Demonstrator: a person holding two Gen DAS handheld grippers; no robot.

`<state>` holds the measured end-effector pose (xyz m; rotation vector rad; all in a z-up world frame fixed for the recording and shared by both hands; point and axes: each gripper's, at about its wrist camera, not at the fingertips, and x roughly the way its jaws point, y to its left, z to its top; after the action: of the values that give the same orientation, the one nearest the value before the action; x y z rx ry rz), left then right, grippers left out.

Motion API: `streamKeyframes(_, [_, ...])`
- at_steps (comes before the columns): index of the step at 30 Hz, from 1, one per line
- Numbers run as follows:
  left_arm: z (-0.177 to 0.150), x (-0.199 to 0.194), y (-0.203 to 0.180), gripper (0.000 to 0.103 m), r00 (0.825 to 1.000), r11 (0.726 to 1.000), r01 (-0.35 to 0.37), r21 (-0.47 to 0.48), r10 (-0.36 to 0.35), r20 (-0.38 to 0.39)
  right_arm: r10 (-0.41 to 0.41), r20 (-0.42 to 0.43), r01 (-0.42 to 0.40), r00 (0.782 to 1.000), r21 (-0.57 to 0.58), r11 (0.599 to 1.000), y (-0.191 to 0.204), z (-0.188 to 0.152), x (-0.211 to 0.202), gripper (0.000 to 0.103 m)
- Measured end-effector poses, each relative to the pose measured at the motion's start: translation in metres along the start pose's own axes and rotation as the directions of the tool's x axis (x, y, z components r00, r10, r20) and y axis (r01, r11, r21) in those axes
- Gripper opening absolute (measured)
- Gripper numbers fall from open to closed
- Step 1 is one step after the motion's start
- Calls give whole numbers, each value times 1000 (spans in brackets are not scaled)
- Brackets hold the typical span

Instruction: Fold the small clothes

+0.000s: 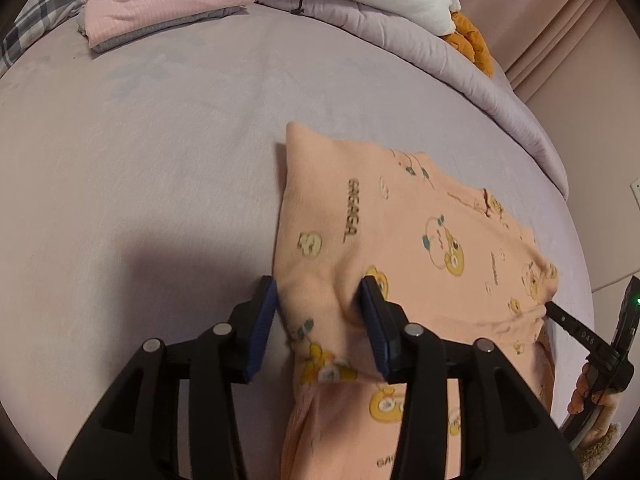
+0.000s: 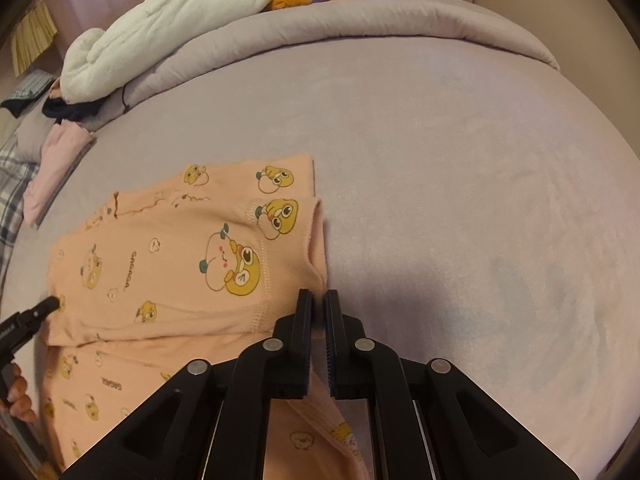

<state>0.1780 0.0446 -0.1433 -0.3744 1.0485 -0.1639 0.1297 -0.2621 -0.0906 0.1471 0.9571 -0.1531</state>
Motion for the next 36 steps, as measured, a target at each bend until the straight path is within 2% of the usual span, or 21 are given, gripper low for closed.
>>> streamKeyframes(2, [-5,-7,0,46,1000,1000,-3,1,3,-4,5,3,-5,1000,0,1000,-3,-3,-4,5])
streamKeyframes(4, [-8,-15,0,54,1000,1000,-13,7,13,1,2,3,-2,1000,-12,1000,-3,-6,-8,5])
streamKeyframes(8, [-14,-42,6,56,998,999,-49,4,49,46,-21,23,22,1000,-38,999,-4,-9,-21,5])
streamKeyframes(12, [-22,-71,4,70,997,1000,-4,6,3,78,-22,58,24,998,-40,999,-6,-12,-38,5])
streamKeyframes(18, [-41,-108,-6,78,990,999,25,48,-32,136,-11,112,18,994,-65,998,-3,-20,-66,6])
streamKeyframes(19, [-45,-111,-7,78,990,998,34,56,-41,133,-8,123,17,992,-74,997,-3,-23,-72,9])
streamKeyframes(21, [-54,-117,-4,78,992,997,51,65,-58,113,4,145,8,989,-88,996,-1,-26,-82,21])
streamKeyframes(23, [-63,-121,2,78,992,998,49,48,-54,111,22,172,-4,985,-104,995,-5,-33,-92,50])
streamKeyframes(24, [-68,-122,4,78,992,998,53,46,-58,111,25,187,-4,982,-112,994,-5,-39,-96,54])
streamKeyframes(27, [-88,-121,7,78,996,996,57,71,-62,68,23,184,3,983,-139,990,-10,-54,-99,56])
streamKeyframes(33, [-124,-104,11,77,999,996,38,80,-36,-24,31,85,-14,996,-194,981,-23,-96,-92,56])
streamKeyframes(36, [-142,-93,10,77,998,996,-4,92,9,-57,64,46,-54,997,-187,981,-28,-116,-93,56])
